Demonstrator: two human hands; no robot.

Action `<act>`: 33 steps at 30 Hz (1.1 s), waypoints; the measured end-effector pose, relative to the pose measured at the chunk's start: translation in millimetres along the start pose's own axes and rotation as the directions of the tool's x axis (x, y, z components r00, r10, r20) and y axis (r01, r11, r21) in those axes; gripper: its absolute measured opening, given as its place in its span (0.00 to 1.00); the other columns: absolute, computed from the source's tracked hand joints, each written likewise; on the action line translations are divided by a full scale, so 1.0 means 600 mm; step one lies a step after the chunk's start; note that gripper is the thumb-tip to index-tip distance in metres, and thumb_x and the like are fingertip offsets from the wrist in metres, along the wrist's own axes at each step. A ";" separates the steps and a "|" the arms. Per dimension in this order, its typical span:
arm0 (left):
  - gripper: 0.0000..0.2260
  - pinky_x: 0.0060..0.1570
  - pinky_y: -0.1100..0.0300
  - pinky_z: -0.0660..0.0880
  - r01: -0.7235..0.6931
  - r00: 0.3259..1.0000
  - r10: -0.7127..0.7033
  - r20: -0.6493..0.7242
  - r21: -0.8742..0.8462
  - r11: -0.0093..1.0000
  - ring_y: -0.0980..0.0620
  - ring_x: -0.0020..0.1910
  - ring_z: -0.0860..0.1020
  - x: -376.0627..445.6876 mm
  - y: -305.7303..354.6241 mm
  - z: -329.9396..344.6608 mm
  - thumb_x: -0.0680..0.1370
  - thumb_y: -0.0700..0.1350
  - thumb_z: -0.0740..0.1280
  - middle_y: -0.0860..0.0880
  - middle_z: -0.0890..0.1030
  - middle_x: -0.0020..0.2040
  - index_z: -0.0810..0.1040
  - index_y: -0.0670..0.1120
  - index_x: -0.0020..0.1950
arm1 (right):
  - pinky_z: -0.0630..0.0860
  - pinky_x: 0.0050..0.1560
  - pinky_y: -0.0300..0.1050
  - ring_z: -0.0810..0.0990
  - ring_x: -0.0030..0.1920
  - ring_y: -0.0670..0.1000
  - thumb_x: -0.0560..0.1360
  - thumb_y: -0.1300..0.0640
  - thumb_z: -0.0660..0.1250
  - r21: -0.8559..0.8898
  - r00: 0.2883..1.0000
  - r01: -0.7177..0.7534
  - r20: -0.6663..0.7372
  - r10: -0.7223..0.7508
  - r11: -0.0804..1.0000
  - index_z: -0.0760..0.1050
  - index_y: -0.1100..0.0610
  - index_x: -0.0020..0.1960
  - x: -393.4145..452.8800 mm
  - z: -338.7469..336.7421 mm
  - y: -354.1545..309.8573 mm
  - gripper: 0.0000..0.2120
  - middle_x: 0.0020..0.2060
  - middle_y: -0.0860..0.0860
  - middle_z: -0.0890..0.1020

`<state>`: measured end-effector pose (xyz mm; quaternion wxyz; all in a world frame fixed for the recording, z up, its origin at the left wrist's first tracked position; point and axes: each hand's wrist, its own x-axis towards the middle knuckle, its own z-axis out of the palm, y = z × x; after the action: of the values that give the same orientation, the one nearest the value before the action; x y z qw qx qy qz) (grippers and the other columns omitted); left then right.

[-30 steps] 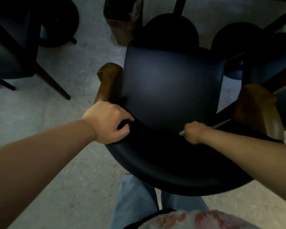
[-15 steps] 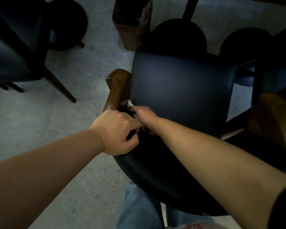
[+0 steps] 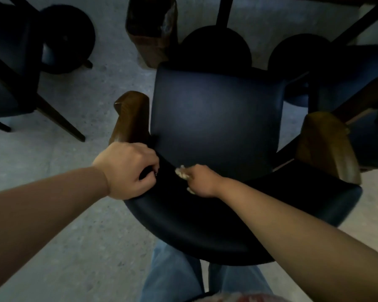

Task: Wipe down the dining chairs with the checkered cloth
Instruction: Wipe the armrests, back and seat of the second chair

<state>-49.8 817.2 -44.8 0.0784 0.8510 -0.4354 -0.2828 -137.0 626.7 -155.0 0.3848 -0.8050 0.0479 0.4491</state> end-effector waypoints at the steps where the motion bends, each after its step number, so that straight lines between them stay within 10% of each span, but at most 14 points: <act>1: 0.17 0.39 0.59 0.74 0.002 1.000 -0.002 -0.007 0.003 1.000 0.56 0.42 0.78 0.000 0.000 0.001 0.72 0.58 0.53 0.58 0.80 0.43 0.80 0.55 0.45 | 0.69 0.63 0.39 0.72 0.67 0.53 0.75 0.62 0.65 -0.050 0.999 -0.026 0.024 0.027 0.998 0.70 0.54 0.70 -0.018 -0.006 0.020 0.24 0.71 0.52 0.70; 14: 0.22 0.40 0.58 0.72 -0.001 1.000 0.001 0.009 0.083 0.997 0.54 0.45 0.78 0.000 0.003 0.001 0.70 0.61 0.49 0.57 0.79 0.46 0.80 0.56 0.48 | 0.68 0.54 0.47 0.77 0.52 0.58 0.75 0.52 0.62 -0.762 0.954 -0.210 -0.024 0.298 0.613 0.78 0.55 0.52 -0.192 -0.226 0.130 0.10 0.52 0.58 0.81; 19: 0.23 0.41 0.59 0.72 -0.009 1.000 0.007 0.022 0.092 0.996 0.53 0.45 0.78 0.002 0.005 -0.001 0.70 0.62 0.48 0.56 0.79 0.47 0.79 0.55 0.48 | 0.73 0.56 0.48 0.77 0.52 0.54 0.78 0.45 0.55 -0.711 0.943 -0.219 0.022 0.332 0.669 0.73 0.53 0.63 -0.228 -0.216 0.144 0.19 0.54 0.54 0.79; 28: 0.23 0.42 0.59 0.74 -0.009 1.000 0.009 -0.005 0.068 0.998 0.54 0.46 0.78 0.000 0.001 0.002 0.70 0.61 0.48 0.56 0.80 0.47 0.81 0.55 0.48 | 0.68 0.31 0.42 0.76 0.35 0.50 0.78 0.56 0.58 -0.574 0.922 -0.371 -0.136 0.362 0.730 0.72 0.55 0.38 -0.213 -0.182 0.129 0.12 0.35 0.51 0.75; 33: 0.24 0.43 0.57 0.76 0.008 1.000 -0.007 -0.008 0.042 0.999 0.54 0.46 0.79 0.000 0.002 0.000 0.70 0.61 0.48 0.56 0.80 0.47 0.81 0.54 0.47 | 0.70 0.40 0.43 0.79 0.44 0.57 0.75 0.57 0.59 -0.492 0.923 -0.384 -0.204 0.326 0.781 0.78 0.58 0.48 -0.198 -0.087 0.060 0.10 0.42 0.54 0.79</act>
<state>-50.5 816.4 -44.2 0.0613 0.8553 -0.4377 -0.2705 -187.0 535.0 -69.7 0.0564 -0.8781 0.0953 0.4655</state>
